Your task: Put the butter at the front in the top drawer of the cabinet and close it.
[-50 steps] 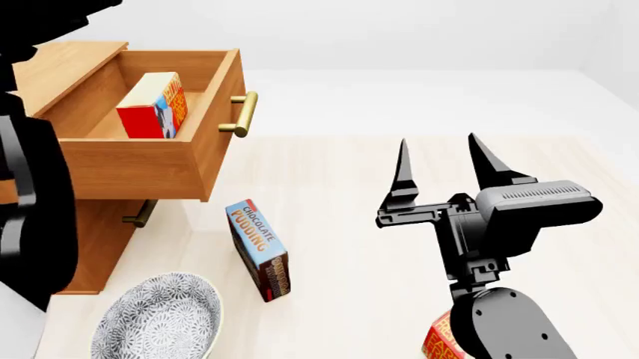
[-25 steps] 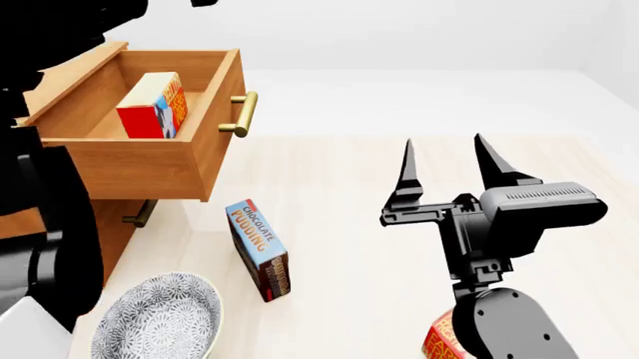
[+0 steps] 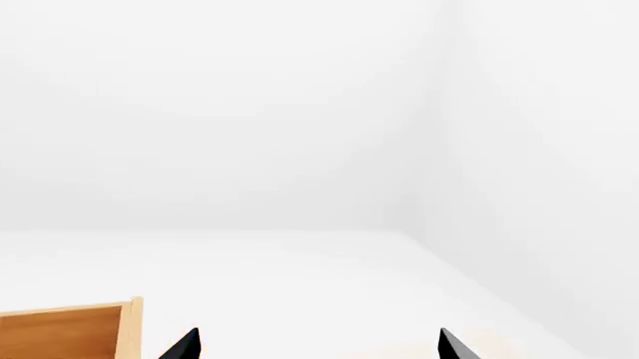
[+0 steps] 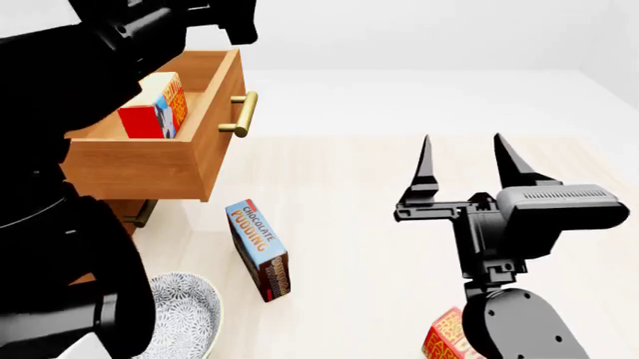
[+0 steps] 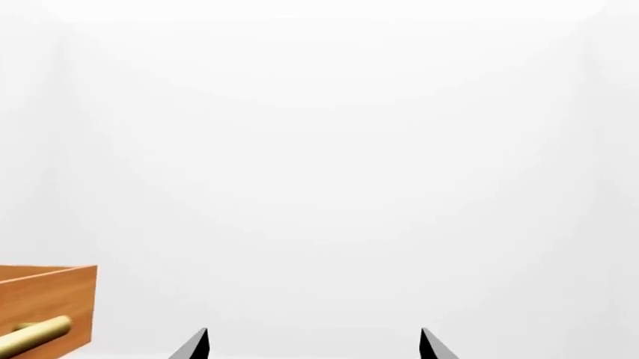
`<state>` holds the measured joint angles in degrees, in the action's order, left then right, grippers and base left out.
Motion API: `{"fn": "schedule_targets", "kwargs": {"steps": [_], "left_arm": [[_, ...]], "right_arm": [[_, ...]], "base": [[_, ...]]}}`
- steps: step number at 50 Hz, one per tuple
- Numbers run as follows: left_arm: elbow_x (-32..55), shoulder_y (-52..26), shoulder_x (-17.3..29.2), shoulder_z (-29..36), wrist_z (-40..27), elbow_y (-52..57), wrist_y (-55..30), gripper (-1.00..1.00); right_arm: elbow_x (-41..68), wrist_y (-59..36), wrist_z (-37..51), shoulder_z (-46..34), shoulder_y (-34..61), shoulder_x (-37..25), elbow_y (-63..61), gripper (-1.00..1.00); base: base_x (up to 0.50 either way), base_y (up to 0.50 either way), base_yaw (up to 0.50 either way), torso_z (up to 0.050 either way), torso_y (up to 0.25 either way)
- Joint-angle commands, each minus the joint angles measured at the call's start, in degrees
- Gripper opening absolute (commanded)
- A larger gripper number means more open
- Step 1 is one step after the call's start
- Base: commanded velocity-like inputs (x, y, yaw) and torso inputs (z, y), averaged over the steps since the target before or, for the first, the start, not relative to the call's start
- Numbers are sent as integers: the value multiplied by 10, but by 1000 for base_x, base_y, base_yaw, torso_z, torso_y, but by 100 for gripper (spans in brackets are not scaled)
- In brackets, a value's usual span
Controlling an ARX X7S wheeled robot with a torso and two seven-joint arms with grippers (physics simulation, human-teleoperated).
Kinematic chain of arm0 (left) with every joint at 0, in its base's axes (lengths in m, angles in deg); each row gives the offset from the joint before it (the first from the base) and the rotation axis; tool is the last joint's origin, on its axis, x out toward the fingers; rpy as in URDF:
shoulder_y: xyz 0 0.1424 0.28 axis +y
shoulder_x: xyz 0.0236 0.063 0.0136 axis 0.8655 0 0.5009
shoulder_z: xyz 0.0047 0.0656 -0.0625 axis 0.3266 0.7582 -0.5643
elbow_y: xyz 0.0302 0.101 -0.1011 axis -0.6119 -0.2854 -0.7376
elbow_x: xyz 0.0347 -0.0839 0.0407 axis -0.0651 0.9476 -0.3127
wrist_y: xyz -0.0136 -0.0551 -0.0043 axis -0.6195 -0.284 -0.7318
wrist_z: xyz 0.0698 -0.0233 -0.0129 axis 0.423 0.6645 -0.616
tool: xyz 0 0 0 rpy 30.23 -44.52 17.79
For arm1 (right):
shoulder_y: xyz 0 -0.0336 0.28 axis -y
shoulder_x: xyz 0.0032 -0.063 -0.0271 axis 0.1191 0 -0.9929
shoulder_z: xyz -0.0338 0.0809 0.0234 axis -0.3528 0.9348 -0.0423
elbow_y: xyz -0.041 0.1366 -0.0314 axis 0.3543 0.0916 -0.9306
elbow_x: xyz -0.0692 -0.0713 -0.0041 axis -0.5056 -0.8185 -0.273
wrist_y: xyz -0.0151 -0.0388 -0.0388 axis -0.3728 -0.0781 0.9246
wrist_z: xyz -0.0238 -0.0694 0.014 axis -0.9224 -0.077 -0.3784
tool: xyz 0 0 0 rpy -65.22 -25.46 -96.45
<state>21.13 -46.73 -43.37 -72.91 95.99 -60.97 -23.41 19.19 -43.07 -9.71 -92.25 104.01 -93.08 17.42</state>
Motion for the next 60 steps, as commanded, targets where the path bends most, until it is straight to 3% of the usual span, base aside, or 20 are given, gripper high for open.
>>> {"fn": "schedule_targets", "kwargs": {"steps": [1,31,49,60], "left_arm": [[25,42,-23,-20,-20,84,-31,100],[106,157,-54,-27,-90,229,-45,100],[205,239,-54,8,-175,286,-7,100],[217,303,-45,62,-204,318,48,100]], "right_arm": [[0,-1,7,6,-3,-4,-4,100],[-8,-13,49,45,-25,-33,-24,100],[-6,-15,55,53,-29,-37,-27,100],[-5,-14,55,51,-28,-37,-25,100]], "base": [[0,0,0,0,0],[0,0,0,0,0],[0,0,0,0,0],[0,0,0,0,0]]}}
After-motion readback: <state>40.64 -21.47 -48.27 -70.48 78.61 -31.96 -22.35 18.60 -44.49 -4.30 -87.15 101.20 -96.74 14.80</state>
